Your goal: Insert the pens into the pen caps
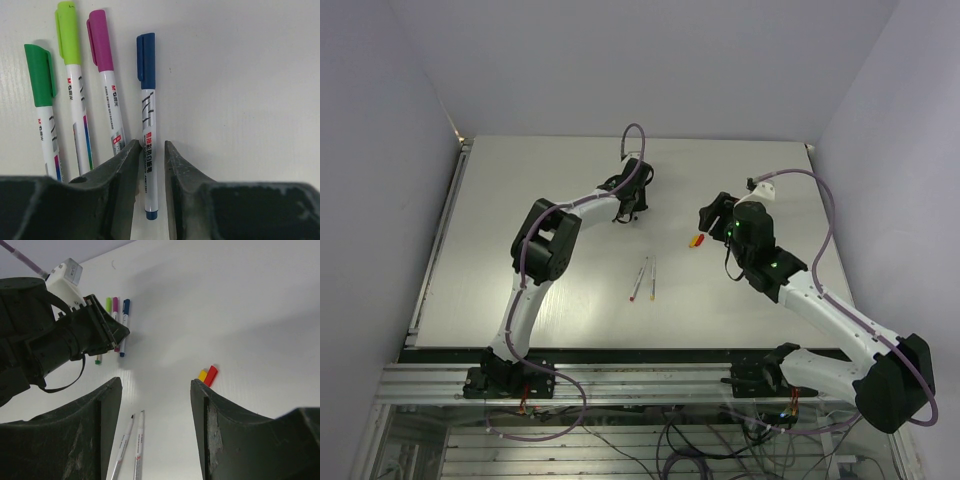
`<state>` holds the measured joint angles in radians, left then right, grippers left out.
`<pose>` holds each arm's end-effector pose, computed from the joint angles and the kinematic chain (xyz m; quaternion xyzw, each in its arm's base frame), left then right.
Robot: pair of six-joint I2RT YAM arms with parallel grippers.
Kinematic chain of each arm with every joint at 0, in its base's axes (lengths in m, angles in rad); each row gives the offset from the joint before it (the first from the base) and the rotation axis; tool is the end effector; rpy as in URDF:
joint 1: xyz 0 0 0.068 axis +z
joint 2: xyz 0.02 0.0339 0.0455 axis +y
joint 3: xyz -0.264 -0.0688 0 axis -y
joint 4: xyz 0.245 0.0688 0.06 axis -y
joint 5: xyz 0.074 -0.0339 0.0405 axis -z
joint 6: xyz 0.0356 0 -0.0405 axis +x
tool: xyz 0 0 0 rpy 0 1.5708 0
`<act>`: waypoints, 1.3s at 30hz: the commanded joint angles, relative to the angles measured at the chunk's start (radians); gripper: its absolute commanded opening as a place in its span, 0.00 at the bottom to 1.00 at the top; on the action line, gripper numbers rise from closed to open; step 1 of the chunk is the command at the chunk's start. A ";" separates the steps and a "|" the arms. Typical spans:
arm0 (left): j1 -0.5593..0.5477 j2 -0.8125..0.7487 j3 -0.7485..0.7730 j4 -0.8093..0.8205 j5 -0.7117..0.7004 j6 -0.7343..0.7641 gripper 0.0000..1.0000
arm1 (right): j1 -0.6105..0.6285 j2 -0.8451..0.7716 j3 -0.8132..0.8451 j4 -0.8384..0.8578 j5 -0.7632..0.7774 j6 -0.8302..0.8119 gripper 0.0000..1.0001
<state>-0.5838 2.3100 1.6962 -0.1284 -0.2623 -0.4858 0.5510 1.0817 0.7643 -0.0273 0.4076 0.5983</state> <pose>0.4328 -0.2748 0.1433 -0.0081 0.9090 -0.1004 0.4044 0.2186 0.1177 0.2910 0.1354 0.7980 0.1673 0.5629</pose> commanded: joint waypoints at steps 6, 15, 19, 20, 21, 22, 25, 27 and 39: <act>0.004 -0.046 0.016 -0.134 0.027 0.055 0.41 | -0.002 -0.013 0.000 0.027 0.004 -0.001 0.56; 0.000 -0.176 -0.017 -0.134 0.025 0.069 0.42 | -0.002 -0.040 -0.003 0.032 0.018 -0.011 0.56; -0.023 -0.257 -0.098 -0.134 0.064 0.059 0.43 | -0.001 -0.042 -0.001 0.038 0.024 -0.019 0.56; -0.032 -0.279 -0.127 -0.133 0.065 0.054 0.43 | -0.003 -0.043 0.000 0.038 0.027 -0.021 0.56; -0.042 -0.302 -0.159 -0.126 0.064 0.048 0.43 | -0.003 -0.046 0.001 0.038 0.032 -0.023 0.56; -0.053 -0.329 -0.198 -0.118 0.065 0.042 0.43 | -0.002 -0.048 0.001 0.038 0.036 -0.026 0.56; -0.086 -0.400 -0.308 -0.107 0.067 0.017 0.43 | -0.002 -0.051 -0.003 0.037 0.050 -0.029 0.56; -0.115 -0.441 -0.382 -0.107 0.069 0.008 0.43 | -0.002 -0.053 -0.008 0.036 0.056 -0.027 0.56; -0.251 -0.597 -0.597 -0.189 0.105 0.002 0.45 | -0.002 -0.060 -0.039 0.030 0.035 0.008 0.56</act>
<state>-0.8238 1.7794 1.1370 -0.2947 -0.1925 -0.4618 0.5507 1.0401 0.7429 -0.0082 0.4366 0.5900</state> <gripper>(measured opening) 0.436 0.563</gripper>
